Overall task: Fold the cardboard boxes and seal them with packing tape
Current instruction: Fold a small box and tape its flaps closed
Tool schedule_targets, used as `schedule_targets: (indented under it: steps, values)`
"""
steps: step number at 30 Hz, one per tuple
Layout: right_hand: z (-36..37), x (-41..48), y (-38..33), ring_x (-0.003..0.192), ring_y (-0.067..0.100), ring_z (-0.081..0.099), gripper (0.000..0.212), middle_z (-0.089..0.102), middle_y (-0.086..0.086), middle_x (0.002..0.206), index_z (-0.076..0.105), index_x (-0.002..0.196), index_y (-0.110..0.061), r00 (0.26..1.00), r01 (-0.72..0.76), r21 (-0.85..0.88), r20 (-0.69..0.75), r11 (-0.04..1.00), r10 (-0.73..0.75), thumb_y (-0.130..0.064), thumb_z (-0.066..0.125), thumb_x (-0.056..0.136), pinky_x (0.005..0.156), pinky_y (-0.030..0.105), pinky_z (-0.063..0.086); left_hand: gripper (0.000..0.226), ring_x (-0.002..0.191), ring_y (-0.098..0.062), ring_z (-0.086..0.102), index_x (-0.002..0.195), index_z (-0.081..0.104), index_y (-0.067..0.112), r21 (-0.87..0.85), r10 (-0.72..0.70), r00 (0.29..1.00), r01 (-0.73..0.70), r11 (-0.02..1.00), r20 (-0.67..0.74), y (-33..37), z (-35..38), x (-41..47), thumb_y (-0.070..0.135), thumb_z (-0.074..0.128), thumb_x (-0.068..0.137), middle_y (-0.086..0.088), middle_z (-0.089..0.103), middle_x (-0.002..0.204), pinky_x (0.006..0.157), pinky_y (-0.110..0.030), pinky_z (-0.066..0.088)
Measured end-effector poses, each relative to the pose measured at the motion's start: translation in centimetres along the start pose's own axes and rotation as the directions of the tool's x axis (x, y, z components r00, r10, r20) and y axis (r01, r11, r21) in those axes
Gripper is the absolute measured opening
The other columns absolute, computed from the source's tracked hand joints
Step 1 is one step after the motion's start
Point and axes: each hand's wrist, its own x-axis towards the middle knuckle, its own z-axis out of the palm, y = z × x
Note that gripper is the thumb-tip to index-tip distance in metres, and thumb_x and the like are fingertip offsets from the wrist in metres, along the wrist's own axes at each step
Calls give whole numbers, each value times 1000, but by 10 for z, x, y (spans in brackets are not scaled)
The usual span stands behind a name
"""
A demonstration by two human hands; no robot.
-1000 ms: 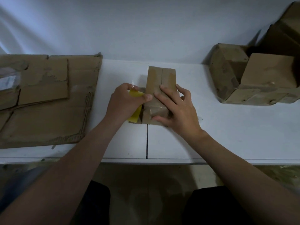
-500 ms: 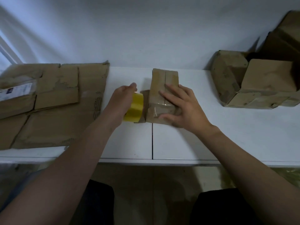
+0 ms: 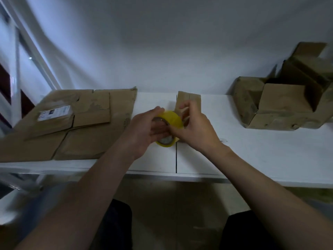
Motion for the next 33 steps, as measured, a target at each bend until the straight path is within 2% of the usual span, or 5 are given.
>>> schedule_targets:
  steps: [7, 14, 21, 27, 33]
  values:
    - [-22, -10, -9, 77, -2, 54, 49, 57, -12, 103, 46, 101, -41, 995, 92, 71, 39, 993, -95, -26, 84, 75, 65, 17, 41, 19, 95, -14, 56, 107, 69, 26, 115, 49, 997, -41, 993, -65, -2, 4, -19, 39, 70, 93, 5, 58, 104, 67, -27, 50]
    - [-48, -21, -1, 95, 14, 52, 35, 46, -15, 108, 57, 106, -33, 941, 327, -159, 151, 932, -304, -34, 74, 75, 77, 41, 51, 14, 90, -13, 69, 96, 75, 25, 305, 206, 973, -165, 938, -107, -9, 4, -15, 37, 74, 90, 5, 76, 95, 71, -27, 54]
    - [-76, -28, 15, 104, 9, 46, 42, 49, -8, 118, 55, 126, -30, 871, 455, -266, 331, 850, -363, -31, 70, 87, 81, 12, 38, 8, 86, -15, 70, 95, 80, 24, 391, 342, 933, -274, 879, -114, -12, 12, -12, 27, 76, 89, 3, 77, 88, 75, -33, 61]
    - [-93, -17, 23, 94, 10, 44, 39, 48, -9, 104, 59, 129, -36, 856, 458, -355, 422, 815, -297, -31, 69, 92, 76, 21, 36, 14, 77, -15, 69, 99, 81, 19, 423, 368, 921, -284, 861, -131, -12, 21, -3, 27, 76, 89, 6, 77, 81, 82, -41, 62]
    - [-107, -22, 39, 93, 11, 53, 40, 58, -3, 107, 64, 120, -21, 865, 499, -259, 202, 827, -458, -38, 76, 86, 77, 16, 38, 1, 76, -11, 67, 88, 78, 27, 424, 418, 899, -330, 843, -132, -8, 17, 9, 27, 76, 89, 6, 77, 81, 71, -28, 59]
